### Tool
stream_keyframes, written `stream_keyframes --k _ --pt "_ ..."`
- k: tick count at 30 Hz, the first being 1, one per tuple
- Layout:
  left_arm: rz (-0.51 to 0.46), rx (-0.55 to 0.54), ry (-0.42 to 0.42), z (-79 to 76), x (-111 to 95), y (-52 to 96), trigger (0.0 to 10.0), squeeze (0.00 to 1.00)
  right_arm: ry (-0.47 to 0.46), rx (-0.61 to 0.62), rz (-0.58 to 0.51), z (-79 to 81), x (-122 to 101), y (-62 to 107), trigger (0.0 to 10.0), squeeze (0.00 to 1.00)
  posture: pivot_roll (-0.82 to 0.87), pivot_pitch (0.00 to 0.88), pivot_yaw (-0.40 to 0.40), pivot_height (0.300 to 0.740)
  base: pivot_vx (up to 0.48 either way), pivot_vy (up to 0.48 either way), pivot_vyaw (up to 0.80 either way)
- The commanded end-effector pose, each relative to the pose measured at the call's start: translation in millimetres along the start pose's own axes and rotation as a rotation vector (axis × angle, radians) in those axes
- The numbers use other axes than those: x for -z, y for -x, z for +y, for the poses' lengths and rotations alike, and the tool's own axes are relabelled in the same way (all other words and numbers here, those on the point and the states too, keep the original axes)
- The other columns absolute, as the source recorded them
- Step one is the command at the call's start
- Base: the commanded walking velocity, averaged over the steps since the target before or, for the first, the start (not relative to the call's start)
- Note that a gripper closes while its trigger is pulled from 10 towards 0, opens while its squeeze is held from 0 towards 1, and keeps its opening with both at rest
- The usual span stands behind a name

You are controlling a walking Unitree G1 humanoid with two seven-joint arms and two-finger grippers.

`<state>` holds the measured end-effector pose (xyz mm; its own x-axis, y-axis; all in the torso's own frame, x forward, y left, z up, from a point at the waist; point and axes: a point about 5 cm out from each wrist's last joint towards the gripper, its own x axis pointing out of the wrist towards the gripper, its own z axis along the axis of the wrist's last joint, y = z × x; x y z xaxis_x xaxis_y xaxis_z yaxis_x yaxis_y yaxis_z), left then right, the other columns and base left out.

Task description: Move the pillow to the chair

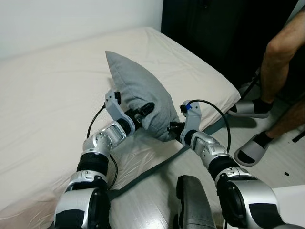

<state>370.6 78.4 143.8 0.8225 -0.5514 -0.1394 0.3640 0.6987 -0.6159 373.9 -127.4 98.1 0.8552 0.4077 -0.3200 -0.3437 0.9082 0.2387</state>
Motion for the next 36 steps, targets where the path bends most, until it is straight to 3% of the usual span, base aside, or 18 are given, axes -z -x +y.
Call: stream_keyframes --k 1,5,6,7,8,25,27,30,31,32,33,34,36 --pt "0.090 -0.037 -0.121 -3.2 15 -3.8 10.0 0.00 -0.003 -0.041 0.026 12.0 7 -4.1 0.0 0.00 0.00 0.171 0.009 0.538 0.000 0.000 0.00" --pt "0.123 -0.070 -0.161 -0.1 19 -3.8 10.0 0.00 -0.003 -0.040 0.026 11.9 7 -4.2 0.0 0.00 0.00 0.171 0.009 0.538 0.000 0.000 0.00" --pt "0.151 -0.102 -0.195 3.7 24 -3.4 6.2 0.00 -0.002 -0.039 0.026 12.0 6 -4.2 0.0 0.00 0.00 0.170 0.010 0.538 0.000 0.000 0.00" --pt "0.166 -0.119 -0.216 6.0 27 -3.0 6.2 0.00 -0.002 -0.038 0.025 12.0 6 -4.3 0.0 0.00 0.00 0.170 0.010 0.538 0.000 0.000 0.00" --pt "0.180 -0.131 -0.221 8.0 30 -2.0 0.0 0.00 -0.002 -0.038 0.025 12.1 6 -4.4 0.0 0.00 0.00 0.170 0.011 0.538 0.000 0.000 0.00" --pt "0.136 -0.187 -0.152 20.7 27 6.5 0.0 0.00 0.000 -0.035 0.017 12.3 4 -4.7 0.0 0.00 0.00 0.164 0.013 0.538 0.000 0.000 0.00" --pt "0.132 -0.167 -0.138 19.5 27 8.7 0.0 0.00 0.002 -0.038 0.008 12.5 2 -4.8 0.0 0.00 0.00 0.161 0.014 0.538 0.000 0.000 0.00" --pt "0.053 -0.013 -0.121 6.6 16 17.6 0.0 0.00 0.034 -0.066 -0.058 15.8 -14 -5.8 0.0 0.00 0.00 0.153 0.014 0.538 0.000 0.000 0.00" --pt "0.053 -0.013 -0.121 6.6 16 17.6 0.0 0.00 0.034 -0.066 -0.058 15.8 -14 -5.8 0.0 0.00 0.00 0.153 0.014 0.538 0.000 0.000 0.00" --pt "0.001 0.089 -0.104 -2.1 9 23.7 0.0 0.00 0.045 -0.081 -0.097 17.4 -23 -5.7 6.0 0.00 0.00 0.147 0.012 0.538 0.000 0.000 0.00" --pt "0.001 0.089 -0.104 -2.1 9 23.7 0.0 0.00 0.045 -0.081 -0.097 17.4 -23 -5.7 6.0 0.00 0.00 0.147 0.012 0.538 0.000 0.000 0.00" --pt "-0.016 0.126 -0.095 -5.1 7 25.9 0.0 0.00 0.047 -0.086 -0.118 17.9 -29 -5.4 10.0 0.00 0.00 0.147 0.012 0.538 0.000 0.000 0.00" --pt "-0.034 0.172 -0.082 -8.3 5 29.6 0.0 0.00 0.051 -0.091 -0.137 18.5 -34 -5.1 10.0 0.00 0.00 0.144 0.010 0.538 0.000 0.000 0.00"
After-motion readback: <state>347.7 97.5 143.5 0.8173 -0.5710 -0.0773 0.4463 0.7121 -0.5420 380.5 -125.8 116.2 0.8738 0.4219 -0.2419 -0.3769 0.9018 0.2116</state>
